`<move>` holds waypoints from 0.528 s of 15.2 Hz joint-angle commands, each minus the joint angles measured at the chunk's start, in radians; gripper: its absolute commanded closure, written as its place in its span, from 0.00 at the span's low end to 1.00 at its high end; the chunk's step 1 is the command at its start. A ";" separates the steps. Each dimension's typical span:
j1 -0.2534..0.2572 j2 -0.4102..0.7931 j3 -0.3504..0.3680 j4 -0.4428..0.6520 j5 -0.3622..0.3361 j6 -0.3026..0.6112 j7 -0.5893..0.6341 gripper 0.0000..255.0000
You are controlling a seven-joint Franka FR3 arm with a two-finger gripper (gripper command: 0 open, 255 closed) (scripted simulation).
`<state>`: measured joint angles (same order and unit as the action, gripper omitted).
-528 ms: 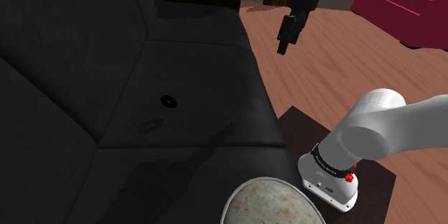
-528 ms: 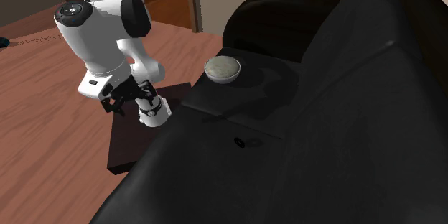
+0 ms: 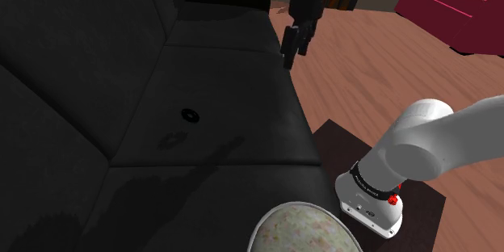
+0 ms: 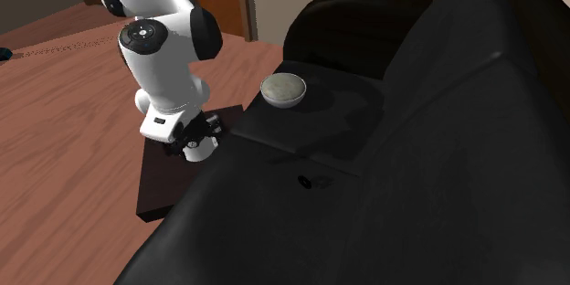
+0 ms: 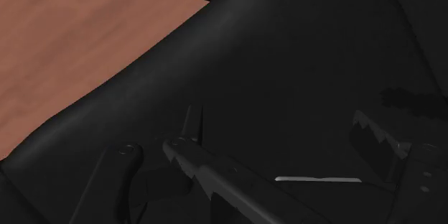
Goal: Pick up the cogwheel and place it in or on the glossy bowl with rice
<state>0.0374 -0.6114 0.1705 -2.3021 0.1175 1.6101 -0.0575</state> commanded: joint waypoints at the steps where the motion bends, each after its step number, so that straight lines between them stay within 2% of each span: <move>1: 0.015 0.055 0.039 0.020 0.015 0.033 0.029 0.00; 8: 0.052 0.273 0.158 0.146 0.019 0.118 0.120 0.00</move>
<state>0.0845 -0.3693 0.3123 -2.1746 0.1385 1.7178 0.0495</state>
